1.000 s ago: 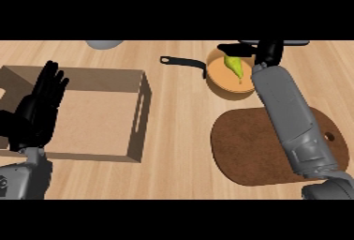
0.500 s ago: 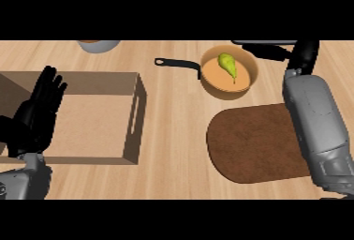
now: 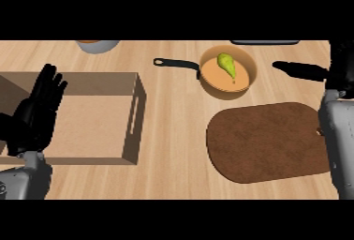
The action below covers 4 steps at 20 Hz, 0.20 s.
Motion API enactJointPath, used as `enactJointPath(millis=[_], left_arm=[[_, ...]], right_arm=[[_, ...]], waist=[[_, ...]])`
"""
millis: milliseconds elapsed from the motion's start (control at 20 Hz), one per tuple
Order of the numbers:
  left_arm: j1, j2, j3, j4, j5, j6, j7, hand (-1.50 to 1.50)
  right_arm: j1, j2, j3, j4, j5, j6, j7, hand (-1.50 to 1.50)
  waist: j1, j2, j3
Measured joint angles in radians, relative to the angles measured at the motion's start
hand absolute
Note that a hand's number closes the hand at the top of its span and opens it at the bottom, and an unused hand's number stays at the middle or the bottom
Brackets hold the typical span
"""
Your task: Pick the pear from the cutting board and place it in the pot
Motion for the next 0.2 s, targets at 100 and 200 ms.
enactJointPath(millis=[100,200], left_arm=[[0.005,-0.001,0.002,-0.007,-0.003,-0.003,-0.005,0.0],[0.008,-0.002,0.004,-0.002,-0.01,-0.003,-0.011,0.0]], right_arm=[[0.033,-0.016,0.002,-0.04,-0.015,0.023,0.009,-1.5],[0.072,-0.024,0.007,-0.089,-0.024,0.037,0.029,-1.5]], waist=[[0.002,0.0,0.0],[0.002,0.001,0.0]])
